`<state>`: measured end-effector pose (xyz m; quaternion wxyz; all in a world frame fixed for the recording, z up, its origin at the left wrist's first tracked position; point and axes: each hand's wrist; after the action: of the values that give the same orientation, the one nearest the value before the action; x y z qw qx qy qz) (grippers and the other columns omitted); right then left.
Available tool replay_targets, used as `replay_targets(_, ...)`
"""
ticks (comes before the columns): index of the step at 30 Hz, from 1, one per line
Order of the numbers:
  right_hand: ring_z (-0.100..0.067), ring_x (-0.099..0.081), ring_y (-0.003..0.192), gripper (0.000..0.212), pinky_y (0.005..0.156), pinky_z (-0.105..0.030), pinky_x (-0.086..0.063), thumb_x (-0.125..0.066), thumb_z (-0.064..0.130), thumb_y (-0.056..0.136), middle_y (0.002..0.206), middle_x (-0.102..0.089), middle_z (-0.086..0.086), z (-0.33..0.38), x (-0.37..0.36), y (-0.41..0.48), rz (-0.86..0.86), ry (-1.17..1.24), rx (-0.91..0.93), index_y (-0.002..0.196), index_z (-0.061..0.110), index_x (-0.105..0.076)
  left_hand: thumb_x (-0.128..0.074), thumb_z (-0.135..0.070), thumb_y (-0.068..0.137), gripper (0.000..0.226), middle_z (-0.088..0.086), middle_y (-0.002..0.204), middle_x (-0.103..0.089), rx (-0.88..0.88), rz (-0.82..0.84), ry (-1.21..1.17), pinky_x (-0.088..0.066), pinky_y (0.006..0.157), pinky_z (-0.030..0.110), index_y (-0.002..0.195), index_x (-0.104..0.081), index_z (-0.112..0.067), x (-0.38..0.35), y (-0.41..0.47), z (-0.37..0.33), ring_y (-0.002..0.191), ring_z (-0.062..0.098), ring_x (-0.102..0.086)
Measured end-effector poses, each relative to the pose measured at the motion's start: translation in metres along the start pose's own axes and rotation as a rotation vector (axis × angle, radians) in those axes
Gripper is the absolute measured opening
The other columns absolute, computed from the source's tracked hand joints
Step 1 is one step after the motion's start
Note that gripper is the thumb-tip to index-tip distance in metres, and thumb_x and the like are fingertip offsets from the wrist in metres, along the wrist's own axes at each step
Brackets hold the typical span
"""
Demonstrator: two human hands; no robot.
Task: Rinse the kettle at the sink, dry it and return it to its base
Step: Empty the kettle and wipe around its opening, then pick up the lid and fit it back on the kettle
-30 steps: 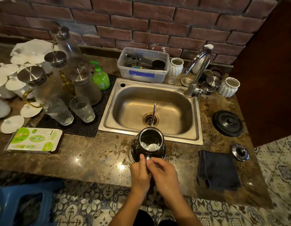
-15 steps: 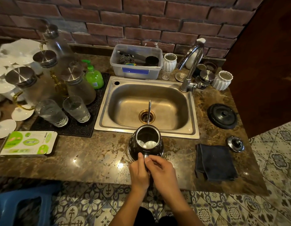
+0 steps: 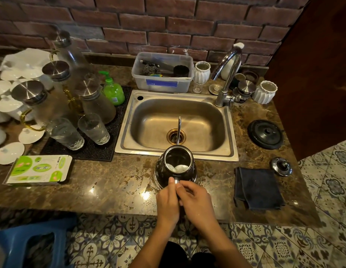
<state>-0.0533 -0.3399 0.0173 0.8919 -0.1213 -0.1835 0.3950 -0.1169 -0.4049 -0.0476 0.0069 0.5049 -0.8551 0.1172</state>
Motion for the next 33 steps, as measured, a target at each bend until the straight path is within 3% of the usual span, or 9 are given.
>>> replay_targets(4,0.005,-0.072,0.077,0.020,0.068,-0.012,-0.053,-0.060,0.029,0.102,0.084,-0.078,0.021,0.002,-0.001,0.001,0.002,-0.027,-0.001,0.097,0.039,-0.076,-0.029,-0.065,0.096,0.072,0.005,0.071,-0.077,0.009,0.054,0.021,-0.058,0.067,0.044,0.076,-0.079,-0.017,0.007,-0.001,-0.006,0.068,0.016,-0.074)
replay_targets(8,-0.002,-0.075,0.090,0.019,0.082,-0.025,-0.060,-0.060,0.030,0.101,0.094,-0.080,0.014,0.001,-0.003,0.002,-0.003,-0.033,-0.019,0.107,0.029,-0.079,-0.032,-0.065,0.096,0.064,-0.002,0.077,-0.079,0.033,0.086,0.002,-0.061,0.068,0.038,0.082,-0.080,-0.024,0.012,-0.002,-0.011,0.074,0.013,-0.075)
replay_targets(13,0.010,-0.070,0.094,0.018,0.081,-0.010,-0.053,-0.061,0.031,0.100,0.097,-0.076,0.029,0.001,0.000,0.002,-0.007,-0.076,-0.017,0.106,0.033,-0.078,-0.036,-0.064,0.098,0.057,-0.011,0.080,-0.079,0.042,0.113,0.044,-0.057,0.066,0.020,0.085,-0.080,-0.031,0.017,-0.003,-0.017,0.075,0.005,-0.074)
replay_targets(18,0.006,-0.071,0.097,0.019,0.090,-0.022,-0.058,-0.063,0.031,0.099,0.100,-0.079,0.018,0.002,0.004,0.003,0.008,-0.071,-0.023,0.111,0.030,-0.077,-0.038,-0.069,0.094,0.058,-0.007,0.066,-0.071,0.039,0.119,0.137,-0.049,0.054,0.017,0.079,-0.077,-0.029,0.026,-0.004,-0.024,0.061,0.002,-0.065)
replay_targets(21,0.008,-0.069,0.099,0.019,0.089,-0.016,-0.056,-0.064,0.034,0.099,0.103,-0.078,0.017,0.001,0.012,0.001,0.007,-0.077,-0.019,0.113,0.031,-0.076,-0.039,-0.080,0.086,0.063,-0.005,0.053,-0.054,0.023,0.072,0.211,-0.035,0.048,0.016,0.066,-0.063,-0.025,0.040,-0.004,-0.030,0.049,0.004,-0.047)
replay_targets(24,0.017,-0.064,0.099,0.015,0.080,-0.005,-0.050,-0.065,0.037,0.098,0.101,-0.075,0.023,0.002,0.024,0.002,0.004,-0.080,-0.028,0.109,0.037,-0.074,-0.043,-0.080,0.085,0.053,-0.022,0.077,-0.072,0.034,0.024,0.260,-0.049,0.066,0.021,0.078,-0.072,-0.036,0.058,-0.003,-0.038,0.075,-0.004,-0.066)
replay_targets(26,0.018,-0.063,0.100,0.015,0.082,-0.005,-0.051,-0.065,0.037,0.097,0.103,-0.074,0.025,0.004,0.036,0.004,0.011,-0.065,-0.029,0.110,0.039,-0.074,-0.046,-0.079,0.084,0.046,-0.031,0.094,-0.072,0.011,-0.018,0.257,-0.055,0.081,0.025,0.091,-0.073,-0.042,0.066,-0.004,-0.048,0.092,-0.010,-0.066)
replay_targets(30,0.006,-0.068,0.103,0.016,0.092,-0.015,-0.052,-0.066,0.036,0.097,0.106,-0.077,0.019,0.009,0.065,0.009,0.000,-0.024,0.013,0.111,0.038,-0.074,-0.052,-0.069,0.089,0.036,-0.027,0.105,-0.073,-0.066,-0.109,0.199,-0.059,0.091,0.036,0.108,-0.072,-0.045,0.061,-0.002,-0.080,0.102,-0.007,-0.066)
replay_targets(33,0.008,-0.069,0.099,0.016,0.085,-0.010,-0.053,-0.068,0.030,0.096,0.101,-0.076,0.028,0.013,0.092,0.013,-0.033,0.003,0.080,0.101,0.044,-0.075,-0.053,-0.062,0.090,0.044,-0.028,0.117,-0.070,-0.170,-0.108,0.202,-0.054,0.094,0.028,0.124,-0.069,-0.038,0.038,-0.001,-0.107,0.112,-0.009,-0.063)
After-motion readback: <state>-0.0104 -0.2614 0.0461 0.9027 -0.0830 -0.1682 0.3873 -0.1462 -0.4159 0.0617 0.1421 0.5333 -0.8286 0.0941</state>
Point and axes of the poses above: each hand's wrist, its own y-axis towards the middle knuckle, its own x-axis out of the back of the hand, z = x × y
